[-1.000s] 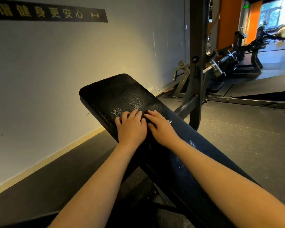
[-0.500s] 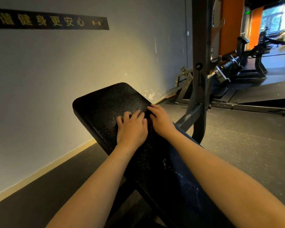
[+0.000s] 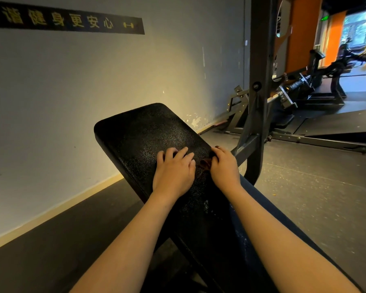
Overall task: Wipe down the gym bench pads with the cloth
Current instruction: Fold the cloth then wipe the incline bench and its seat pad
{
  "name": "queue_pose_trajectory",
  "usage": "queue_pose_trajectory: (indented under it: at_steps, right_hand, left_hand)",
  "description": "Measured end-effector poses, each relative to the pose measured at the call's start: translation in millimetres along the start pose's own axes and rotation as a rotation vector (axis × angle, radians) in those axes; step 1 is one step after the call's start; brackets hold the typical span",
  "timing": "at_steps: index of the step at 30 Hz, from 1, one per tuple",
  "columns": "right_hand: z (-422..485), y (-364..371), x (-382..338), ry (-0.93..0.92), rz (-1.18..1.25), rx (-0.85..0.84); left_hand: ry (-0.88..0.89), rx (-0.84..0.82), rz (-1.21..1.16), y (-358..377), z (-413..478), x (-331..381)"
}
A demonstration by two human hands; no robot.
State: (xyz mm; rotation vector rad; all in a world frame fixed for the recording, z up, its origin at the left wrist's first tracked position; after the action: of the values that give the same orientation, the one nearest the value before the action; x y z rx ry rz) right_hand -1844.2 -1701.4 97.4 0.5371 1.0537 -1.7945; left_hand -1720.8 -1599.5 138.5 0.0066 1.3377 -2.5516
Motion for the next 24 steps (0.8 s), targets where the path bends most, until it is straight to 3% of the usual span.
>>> queue_pose_trajectory:
  at_steps: [7, 13, 20, 24]
  right_hand:
    - [-29, 3, -18, -0.194, 0.018, -0.108]
    - [3, -5, 3, -0.001, -0.021, -0.053]
    - [-24, 0, -19, -0.207, 0.043, -0.179]
    - [-20, -20, 22, -0.002, -0.005, -0.072]
  left_hand:
    - [-0.011, -0.025, -0.010, 4, -4, 15]
    - [0.016, -0.002, -0.060, 5, -10, 24]
    - [0.023, 0.025, -0.112, 3, -7, 23]
    - [0.022, 0.006, -0.095, 2, -12, 21]
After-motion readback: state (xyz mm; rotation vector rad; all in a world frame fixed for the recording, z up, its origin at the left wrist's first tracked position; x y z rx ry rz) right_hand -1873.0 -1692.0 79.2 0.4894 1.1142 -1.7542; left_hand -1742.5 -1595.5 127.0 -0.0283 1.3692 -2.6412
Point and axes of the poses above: each hand's wrist, its own z-axis towards the middle knuckle, its own y-axis out of the palm, x = y × z, the point moved 8 cm from there along z, towards the middle knuckle, and after that the axes turned 5 degrees about x, right-handed, at the moved point
